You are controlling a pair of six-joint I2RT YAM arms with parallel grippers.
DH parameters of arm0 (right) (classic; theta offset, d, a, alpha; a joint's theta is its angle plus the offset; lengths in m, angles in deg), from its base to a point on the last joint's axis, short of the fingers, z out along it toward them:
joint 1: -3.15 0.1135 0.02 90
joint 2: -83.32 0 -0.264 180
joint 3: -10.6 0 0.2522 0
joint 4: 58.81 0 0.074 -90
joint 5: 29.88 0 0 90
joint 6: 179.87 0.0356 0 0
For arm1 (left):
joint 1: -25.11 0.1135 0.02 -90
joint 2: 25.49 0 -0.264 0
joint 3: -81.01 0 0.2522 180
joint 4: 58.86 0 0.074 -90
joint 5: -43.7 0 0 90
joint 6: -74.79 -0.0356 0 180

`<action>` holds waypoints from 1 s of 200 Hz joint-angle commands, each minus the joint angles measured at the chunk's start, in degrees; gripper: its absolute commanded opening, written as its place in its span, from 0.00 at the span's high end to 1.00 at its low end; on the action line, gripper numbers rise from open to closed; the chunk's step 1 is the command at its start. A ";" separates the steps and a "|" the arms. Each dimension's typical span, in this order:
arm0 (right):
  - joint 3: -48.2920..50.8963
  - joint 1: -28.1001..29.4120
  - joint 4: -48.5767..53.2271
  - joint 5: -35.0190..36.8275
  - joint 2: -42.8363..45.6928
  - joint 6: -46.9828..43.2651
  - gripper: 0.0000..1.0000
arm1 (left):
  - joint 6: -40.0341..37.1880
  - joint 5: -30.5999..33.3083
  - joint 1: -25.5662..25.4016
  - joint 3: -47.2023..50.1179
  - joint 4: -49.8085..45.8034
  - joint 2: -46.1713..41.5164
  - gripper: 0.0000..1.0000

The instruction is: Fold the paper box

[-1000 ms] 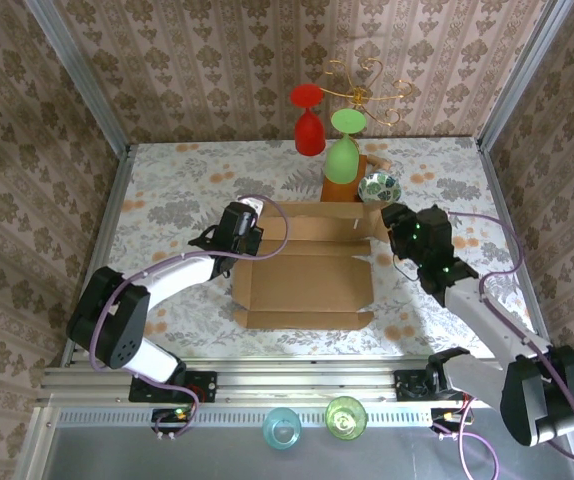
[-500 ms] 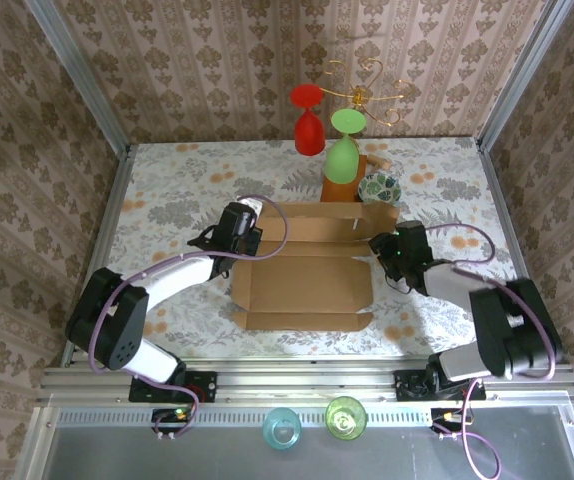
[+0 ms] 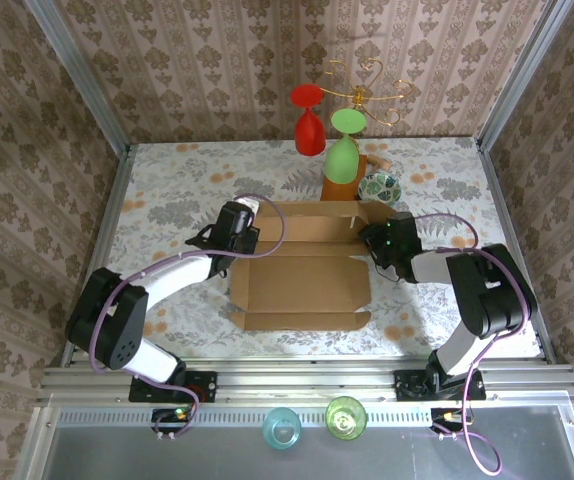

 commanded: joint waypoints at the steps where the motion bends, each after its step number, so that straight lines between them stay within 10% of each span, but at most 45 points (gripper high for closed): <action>1: -0.33 1.24 -2.88 -1.75 0.42 1.87 0.55 | 0.11 -0.15 0.58 -0.27 -2.06 -0.21 1.00; 200: -1.93 10.34 -1.23 3.56 1.74 6.26 0.63 | 3.56 -0.34 2.31 0.14 -2.27 -0.45 1.00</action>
